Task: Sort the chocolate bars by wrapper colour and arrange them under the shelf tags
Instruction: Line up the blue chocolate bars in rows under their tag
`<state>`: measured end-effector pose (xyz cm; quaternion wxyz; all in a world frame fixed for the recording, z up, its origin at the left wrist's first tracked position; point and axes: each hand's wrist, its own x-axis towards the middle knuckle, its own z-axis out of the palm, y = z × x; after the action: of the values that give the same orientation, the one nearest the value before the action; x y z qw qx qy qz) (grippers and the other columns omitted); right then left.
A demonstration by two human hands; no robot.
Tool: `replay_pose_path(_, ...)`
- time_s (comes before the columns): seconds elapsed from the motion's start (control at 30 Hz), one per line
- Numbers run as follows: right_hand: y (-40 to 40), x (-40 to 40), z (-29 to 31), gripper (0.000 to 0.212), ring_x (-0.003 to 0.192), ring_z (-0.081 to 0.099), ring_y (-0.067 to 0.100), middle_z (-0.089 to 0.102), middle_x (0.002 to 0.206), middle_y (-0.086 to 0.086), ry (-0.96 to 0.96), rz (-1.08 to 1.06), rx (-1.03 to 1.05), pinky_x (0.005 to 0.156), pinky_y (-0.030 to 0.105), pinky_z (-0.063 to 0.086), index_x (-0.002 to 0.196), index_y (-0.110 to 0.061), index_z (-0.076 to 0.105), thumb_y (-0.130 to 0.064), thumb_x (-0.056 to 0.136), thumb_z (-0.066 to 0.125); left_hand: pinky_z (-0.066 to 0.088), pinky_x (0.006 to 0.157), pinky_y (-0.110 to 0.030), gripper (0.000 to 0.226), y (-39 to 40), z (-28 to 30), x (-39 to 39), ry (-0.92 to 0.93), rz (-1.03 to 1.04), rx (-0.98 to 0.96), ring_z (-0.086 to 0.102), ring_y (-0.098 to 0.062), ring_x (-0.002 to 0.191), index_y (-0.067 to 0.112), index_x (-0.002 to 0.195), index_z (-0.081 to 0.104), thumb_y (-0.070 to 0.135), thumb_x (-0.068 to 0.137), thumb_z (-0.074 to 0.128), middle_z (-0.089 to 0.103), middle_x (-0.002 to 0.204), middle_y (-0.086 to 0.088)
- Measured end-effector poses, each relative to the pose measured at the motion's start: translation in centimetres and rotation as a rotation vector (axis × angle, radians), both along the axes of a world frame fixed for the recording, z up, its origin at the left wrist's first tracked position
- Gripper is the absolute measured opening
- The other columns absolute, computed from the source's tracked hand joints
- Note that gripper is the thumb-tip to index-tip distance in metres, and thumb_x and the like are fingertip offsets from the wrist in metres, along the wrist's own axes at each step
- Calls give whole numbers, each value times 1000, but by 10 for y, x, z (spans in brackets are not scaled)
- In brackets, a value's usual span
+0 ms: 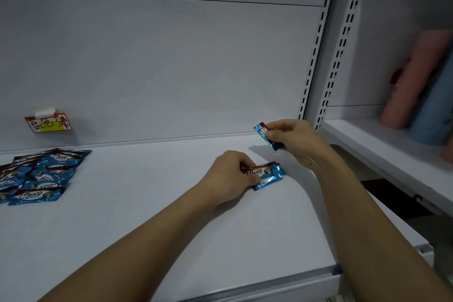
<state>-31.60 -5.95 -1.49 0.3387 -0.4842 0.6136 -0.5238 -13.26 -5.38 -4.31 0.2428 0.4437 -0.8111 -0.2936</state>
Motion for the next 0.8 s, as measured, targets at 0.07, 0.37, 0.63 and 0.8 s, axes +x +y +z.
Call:
replay_pose_path(0.07,2,2,2,15,82,67,9,73,90,-2,-67,62,-26,69,21,55,90,-19,72,-7,83,74,48,63,-19,10,-8,4,9,120,72,73,60,-10,76,16,90,68,19,83,75,65,88,2)
replay_pose_path(0.37,3,35,-9,12,84,64,6,71,95,-7,307,366,-45,73,24,52,80,-30,76,-19,80,79,55,58,-19,8,-26,8,44,441,128,257,68,-10,60,2,88,70,0,81,73,70,79,-8)
replay_pose_path(0.63,8,50,-10,26,76,71,16,75,84,0,243,333,-94,67,26,58,98,-30,63,-13,83,76,55,69,-20,23,-18,12,53,343,67,190,64,-10,74,9,96,72,4,75,80,69,88,-2)
replay_pose_path(0.8,9,96,-11,14,83,70,20,70,92,5,370,313,-57,70,31,59,92,-16,67,-9,83,75,51,80,-23,27,-13,17,103,123,203,-45,63,-10,94,29,104,66,27,80,77,66,103,10)
